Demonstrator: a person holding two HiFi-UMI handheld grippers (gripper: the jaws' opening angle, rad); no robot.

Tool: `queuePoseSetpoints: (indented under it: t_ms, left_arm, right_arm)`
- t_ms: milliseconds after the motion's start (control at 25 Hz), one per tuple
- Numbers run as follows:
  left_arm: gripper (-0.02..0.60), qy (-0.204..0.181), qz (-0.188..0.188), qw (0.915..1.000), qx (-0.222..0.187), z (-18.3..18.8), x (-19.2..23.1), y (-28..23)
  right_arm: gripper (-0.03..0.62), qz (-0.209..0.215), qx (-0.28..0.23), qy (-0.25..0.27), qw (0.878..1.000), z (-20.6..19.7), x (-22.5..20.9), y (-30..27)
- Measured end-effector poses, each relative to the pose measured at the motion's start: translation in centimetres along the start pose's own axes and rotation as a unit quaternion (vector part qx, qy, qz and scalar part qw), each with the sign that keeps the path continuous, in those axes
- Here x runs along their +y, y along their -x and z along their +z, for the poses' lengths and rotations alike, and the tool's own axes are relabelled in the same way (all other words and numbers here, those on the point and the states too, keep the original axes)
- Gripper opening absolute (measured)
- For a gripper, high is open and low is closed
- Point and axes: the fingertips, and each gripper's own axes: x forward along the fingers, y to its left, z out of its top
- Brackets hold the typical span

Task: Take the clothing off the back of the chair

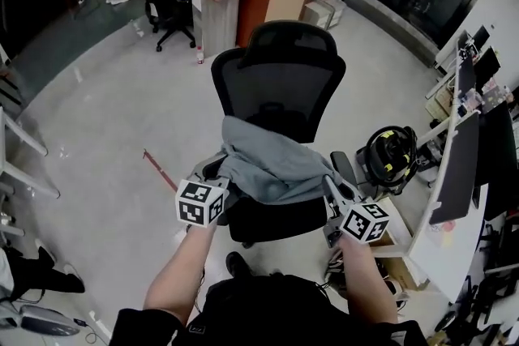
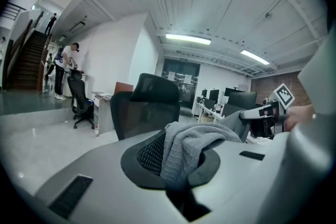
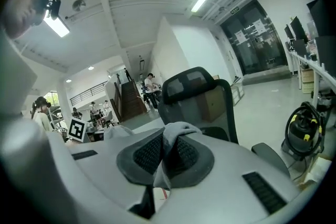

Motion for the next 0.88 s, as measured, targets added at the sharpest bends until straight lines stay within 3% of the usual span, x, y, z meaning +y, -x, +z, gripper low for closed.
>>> queuePoseSetpoints:
  t_ms: [360, 640, 880]
  left_arm:
    - [0.015, -0.037, 0.003, 0.9992, -0.014, 1.3, -7.2, 5.3]
    - [0.015, -0.067, -0.024, 0.9973, -0.021, 0.6, -18.4, 8.1]
    - [0.016, -0.063, -0.035, 0.9973, -0.010, -2.2, -26.7, 12.1]
  right_arm:
    - [0.023, 0.008, -0.062, 0.003, 0.998, 1.3, 0.9, 10.1]
    - [0.023, 0.016, -0.111, 0.034, 0.993, 1.0, 1.4, 21.5]
    - [0.023, 0.013, -0.126, 0.038, 0.991, -1.5, 1.5, 31.0]
